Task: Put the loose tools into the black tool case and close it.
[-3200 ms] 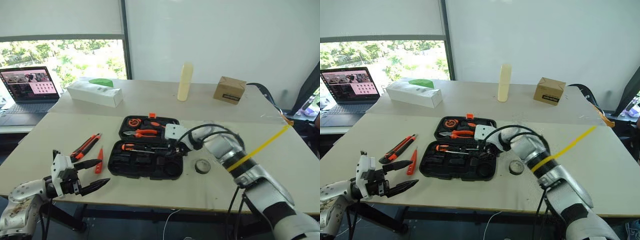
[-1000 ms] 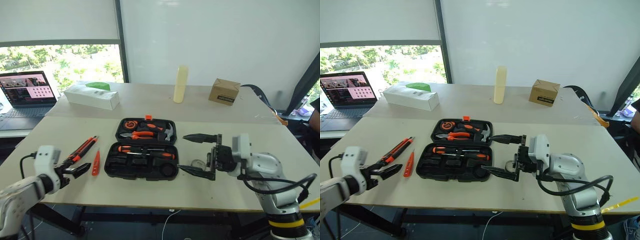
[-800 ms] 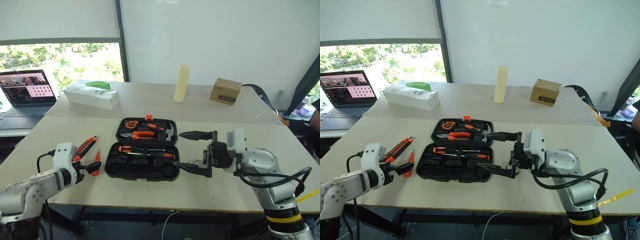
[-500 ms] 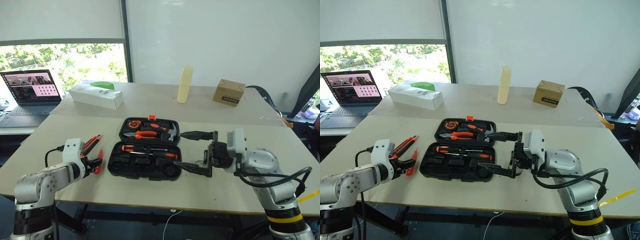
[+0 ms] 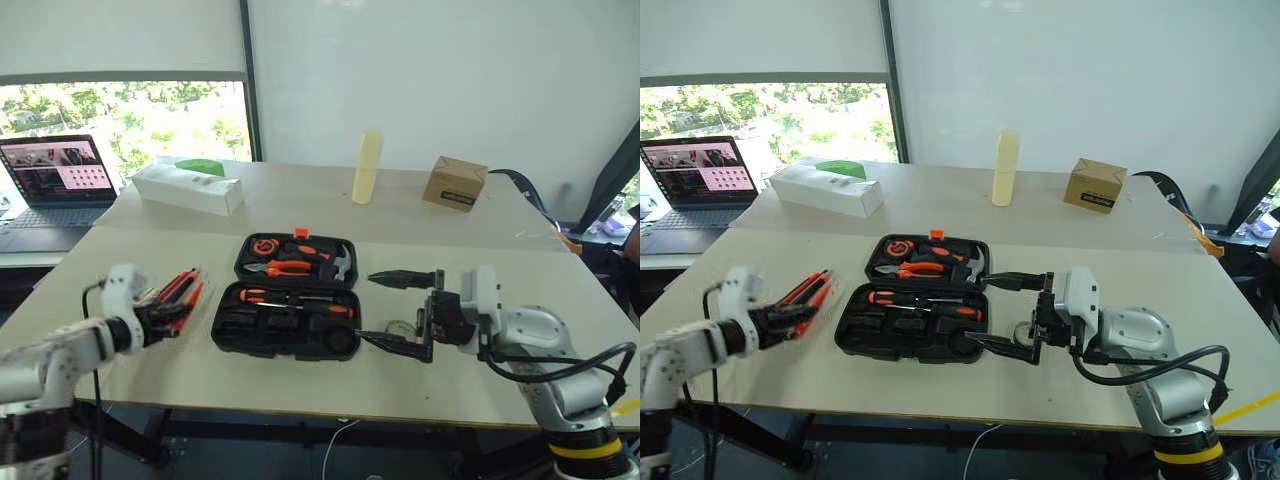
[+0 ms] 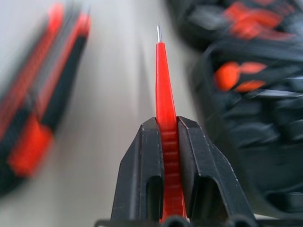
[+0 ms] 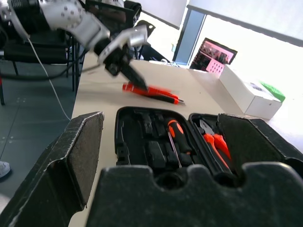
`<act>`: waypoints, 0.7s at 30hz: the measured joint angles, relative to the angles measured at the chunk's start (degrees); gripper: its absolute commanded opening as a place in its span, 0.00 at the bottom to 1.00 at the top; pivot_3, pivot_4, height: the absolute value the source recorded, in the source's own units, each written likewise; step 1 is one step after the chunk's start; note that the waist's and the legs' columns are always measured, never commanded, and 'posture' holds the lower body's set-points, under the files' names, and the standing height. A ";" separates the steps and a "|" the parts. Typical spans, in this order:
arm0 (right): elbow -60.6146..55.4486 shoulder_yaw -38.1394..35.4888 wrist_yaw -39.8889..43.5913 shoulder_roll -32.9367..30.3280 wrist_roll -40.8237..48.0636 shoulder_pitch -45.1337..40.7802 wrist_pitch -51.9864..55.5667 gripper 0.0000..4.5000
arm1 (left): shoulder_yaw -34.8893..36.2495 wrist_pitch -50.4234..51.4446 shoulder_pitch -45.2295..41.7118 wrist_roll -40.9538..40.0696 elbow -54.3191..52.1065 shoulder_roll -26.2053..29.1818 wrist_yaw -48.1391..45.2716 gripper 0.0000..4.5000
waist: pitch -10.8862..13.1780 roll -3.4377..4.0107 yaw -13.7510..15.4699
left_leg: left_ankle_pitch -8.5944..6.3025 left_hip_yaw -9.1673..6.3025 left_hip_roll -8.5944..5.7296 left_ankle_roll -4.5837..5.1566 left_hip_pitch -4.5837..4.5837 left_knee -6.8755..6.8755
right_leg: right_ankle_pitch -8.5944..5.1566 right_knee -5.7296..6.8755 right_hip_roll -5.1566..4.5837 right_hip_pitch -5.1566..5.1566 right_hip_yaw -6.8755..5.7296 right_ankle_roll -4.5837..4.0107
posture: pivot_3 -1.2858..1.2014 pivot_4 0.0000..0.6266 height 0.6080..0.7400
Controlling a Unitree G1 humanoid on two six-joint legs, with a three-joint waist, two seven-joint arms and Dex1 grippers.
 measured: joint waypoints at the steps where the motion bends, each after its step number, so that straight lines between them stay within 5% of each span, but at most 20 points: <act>1: -0.58 -0.83 -0.17 -0.64 0.07 1.20 0.19 1.00 | -2.50 -7.72 -2.58 1.16 1.76 1.58 -8.92 0.01 | 0.00 0.00 0.37 | 0.00 0.06 -0.02 0.00 -0.12 0.05 | 0.00 -0.02 -0.03 -0.06 -0.07 0.00 | 0.52 0.24 1.00; 10: -3.21 -2.43 -2.28 -1.56 0.52 5.06 0.32 1.00 | -21.62 -28.13 -21.31 9.52 13.42 -4.05 -35.40 0.01 | 0.01 -0.02 0.53 | 0.02 0.10 -0.06 0.04 -0.58 0.33 | -0.01 -0.02 0.04 -0.21 -0.31 0.06 | 0.52 0.24 1.00; 15: -4.99 -2.73 -3.58 -1.58 0.50 7.24 0.33 1.00 | -32.93 -41.63 -28.97 23.01 26.16 -6.51 -39.91 0.01 | 0.02 -0.04 -0.01 | 0.00 0.06 -0.07 0.07 -0.59 0.36 | -0.02 -0.02 0.10 -0.22 -0.27 0.07 | 0.52 0.24 1.00; 21: -7.27 -2.82 -5.27 -1.57 0.50 9.86 0.33 1.00 | -34.62 -47.20 -32.60 26.39 35.88 -8.77 -43.50 0.01 | 0.03 -0.05 0.17 | -0.05 -0.07 -0.01 0.18 -0.94 0.67 | -0.05 0.00 0.08 -0.35 -0.40 0.14 | 0.52 0.24 1.00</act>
